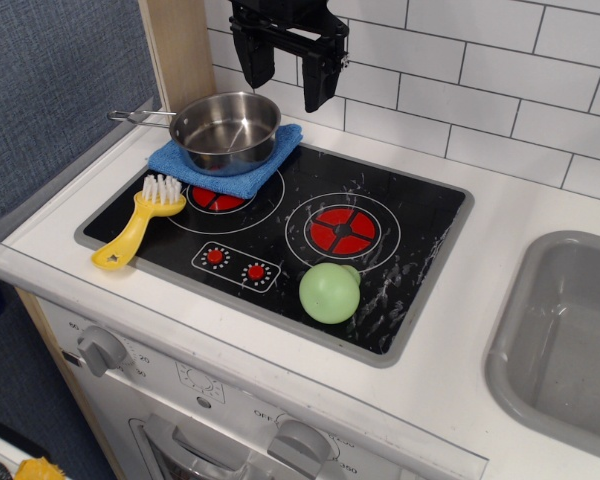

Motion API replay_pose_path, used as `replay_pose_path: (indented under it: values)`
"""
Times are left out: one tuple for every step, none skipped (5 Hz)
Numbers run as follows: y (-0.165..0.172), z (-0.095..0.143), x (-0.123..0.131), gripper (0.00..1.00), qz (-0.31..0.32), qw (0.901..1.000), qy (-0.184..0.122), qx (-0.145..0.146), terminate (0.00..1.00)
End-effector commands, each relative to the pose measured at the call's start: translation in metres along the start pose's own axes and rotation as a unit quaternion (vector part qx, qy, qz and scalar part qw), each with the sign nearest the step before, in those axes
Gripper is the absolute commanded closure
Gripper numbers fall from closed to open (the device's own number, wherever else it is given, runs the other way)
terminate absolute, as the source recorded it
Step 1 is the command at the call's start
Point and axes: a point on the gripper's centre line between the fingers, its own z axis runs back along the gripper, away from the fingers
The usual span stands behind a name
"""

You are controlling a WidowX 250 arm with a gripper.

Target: Move brush from front left to back right of stovetop

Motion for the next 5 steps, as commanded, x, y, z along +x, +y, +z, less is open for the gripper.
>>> replay_pose_path:
  values:
    - [0.000, 0.000, 0.000, 0.00, 0.000, 1.0000, 0.000, 0.000, 0.00]
    - [0.000, 0.006, -0.018, 0.00, -0.007, 0.9998, -0.015, -0.009, 0.00]
    - [0.010, 0.019, -0.044, 0.00, -0.007, 0.9994, -0.032, -0.008, 0.00]
    - [0.026, 0.018, -0.081, 0.00, -0.007, 0.9997, -0.020, 0.011, 0.00]
    - [0.046, -0.007, -0.108, 0.00, 0.016, 0.9996, 0.010, 0.021, 0.00]
